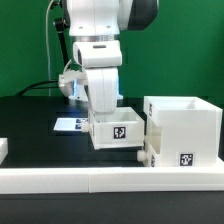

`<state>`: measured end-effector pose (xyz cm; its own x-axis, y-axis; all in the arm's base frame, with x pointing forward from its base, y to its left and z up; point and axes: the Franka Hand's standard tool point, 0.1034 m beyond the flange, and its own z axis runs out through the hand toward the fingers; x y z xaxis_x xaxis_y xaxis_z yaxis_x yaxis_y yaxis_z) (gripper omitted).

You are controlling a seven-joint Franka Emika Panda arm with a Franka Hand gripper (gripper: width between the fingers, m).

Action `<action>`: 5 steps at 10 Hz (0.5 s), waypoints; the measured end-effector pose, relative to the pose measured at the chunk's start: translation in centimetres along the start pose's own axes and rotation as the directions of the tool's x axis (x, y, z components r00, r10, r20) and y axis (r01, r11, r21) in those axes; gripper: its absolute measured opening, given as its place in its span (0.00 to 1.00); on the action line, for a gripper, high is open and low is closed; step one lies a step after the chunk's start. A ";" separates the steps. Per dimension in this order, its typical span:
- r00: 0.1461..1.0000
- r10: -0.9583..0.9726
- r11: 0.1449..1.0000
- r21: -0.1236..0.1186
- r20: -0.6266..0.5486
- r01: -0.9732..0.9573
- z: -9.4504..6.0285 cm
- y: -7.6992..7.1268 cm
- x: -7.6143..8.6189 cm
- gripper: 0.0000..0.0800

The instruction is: Assemble drawer

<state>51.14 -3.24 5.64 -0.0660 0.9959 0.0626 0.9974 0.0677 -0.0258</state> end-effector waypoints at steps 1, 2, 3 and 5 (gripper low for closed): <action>1.000 0.001 1.000 -0.004 -0.002 -0.001 -0.2 0.9 -0.1 0.06; 1.000 0.007 1.000 -0.004 -0.004 -0.007 -0.3 1.6 0.0 0.06; 1.000 0.001 1.000 -0.011 -0.005 -0.001 -0.5 2.5 0.3 0.06; 1.000 -0.001 1.000 -0.007 -0.008 0.000 -0.3 2.8 0.4 0.06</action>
Offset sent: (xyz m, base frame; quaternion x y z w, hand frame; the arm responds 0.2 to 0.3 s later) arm 0.0433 0.0219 0.0042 0.0113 0.0078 -0.0209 0.9997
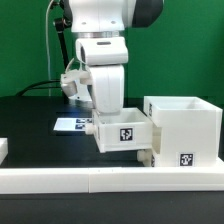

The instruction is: Assemble drawer

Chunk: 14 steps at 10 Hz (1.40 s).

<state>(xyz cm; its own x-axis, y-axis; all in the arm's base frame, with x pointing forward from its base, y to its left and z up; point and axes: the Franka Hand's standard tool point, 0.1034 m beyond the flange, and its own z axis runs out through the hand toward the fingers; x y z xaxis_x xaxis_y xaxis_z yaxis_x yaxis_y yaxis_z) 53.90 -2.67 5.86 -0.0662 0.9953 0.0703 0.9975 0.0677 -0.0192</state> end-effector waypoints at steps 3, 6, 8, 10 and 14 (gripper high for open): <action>1.000 0.003 0.999 -0.036 0.002 -0.003 0.2 0.2 -0.1 0.06; 1.000 0.003 0.999 -0.035 -0.001 -0.004 0.4 0.6 0.1 0.06; 1.000 0.012 0.999 -0.031 -0.004 -0.012 0.7 0.7 0.6 0.06; 1.000 0.017 0.999 -0.030 -0.005 -0.017 0.8 0.7 0.8 0.06; 1.000 0.027 0.999 -0.031 -0.009 -0.028 0.8 0.8 1.4 0.06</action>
Offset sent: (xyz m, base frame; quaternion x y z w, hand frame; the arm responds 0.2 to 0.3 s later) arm 0.0110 0.0065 -0.0016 -0.0035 0.0074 -0.0028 1.0000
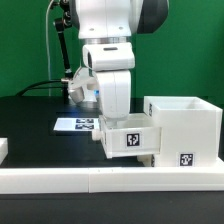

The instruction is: Assemble drawer

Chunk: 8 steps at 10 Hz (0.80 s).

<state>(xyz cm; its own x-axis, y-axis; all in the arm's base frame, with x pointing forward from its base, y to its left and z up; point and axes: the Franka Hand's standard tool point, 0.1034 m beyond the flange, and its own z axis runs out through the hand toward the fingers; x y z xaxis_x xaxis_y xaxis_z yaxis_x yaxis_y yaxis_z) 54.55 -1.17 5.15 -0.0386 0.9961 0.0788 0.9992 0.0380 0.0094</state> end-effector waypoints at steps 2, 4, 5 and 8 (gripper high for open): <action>1.000 0.003 1.000 0.000 -0.001 -0.003 0.0 0.0 0.3 0.06; 1.000 0.016 1.000 0.000 -0.002 -0.016 0.0 0.0 0.4 0.06; 1.000 0.011 1.000 -0.003 -0.004 -0.011 0.0 0.1 0.8 0.06; 1.000 -0.002 1.000 -0.005 -0.003 0.001 0.0 0.2 1.5 0.06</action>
Offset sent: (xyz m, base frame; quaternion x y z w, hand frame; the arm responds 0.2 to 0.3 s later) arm 0.0011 0.0109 0.0038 0.0015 -0.0044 -0.0007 1.0000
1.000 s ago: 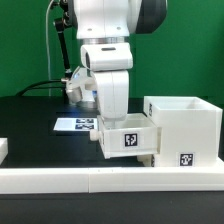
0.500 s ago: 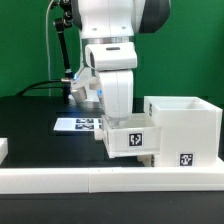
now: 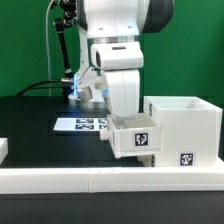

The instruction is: Assemble drawer

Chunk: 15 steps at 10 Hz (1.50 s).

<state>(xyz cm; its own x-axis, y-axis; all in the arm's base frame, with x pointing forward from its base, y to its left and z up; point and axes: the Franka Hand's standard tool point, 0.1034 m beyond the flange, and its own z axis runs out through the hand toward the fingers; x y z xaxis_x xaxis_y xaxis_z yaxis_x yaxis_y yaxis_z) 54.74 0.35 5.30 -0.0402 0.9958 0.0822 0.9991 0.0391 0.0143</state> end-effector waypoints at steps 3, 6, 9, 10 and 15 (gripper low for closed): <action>0.999 0.039 0.999 0.003 0.011 -0.039 0.0 0.0 0.3 0.06; 0.999 0.041 0.999 0.002 0.011 -0.041 0.1 -0.1 0.2 0.21; 0.999 0.051 0.999 -0.003 0.010 -0.051 0.0 0.0 1.1 0.66; 0.999 0.050 0.999 -0.008 0.011 -0.050 -0.3 0.1 1.1 0.66; 0.998 0.044 0.999 -0.008 0.040 -0.044 -4.6 1.6 -0.5 0.81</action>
Offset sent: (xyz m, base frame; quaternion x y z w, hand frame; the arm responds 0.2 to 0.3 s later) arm 0.0043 0.0184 -0.0012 -0.0106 0.0196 0.0177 0.9996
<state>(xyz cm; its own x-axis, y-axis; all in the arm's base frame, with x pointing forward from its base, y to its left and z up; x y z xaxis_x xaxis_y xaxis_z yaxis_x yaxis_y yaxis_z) 56.28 -0.43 9.88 0.0041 0.9991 0.0430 0.9998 -0.0049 0.0189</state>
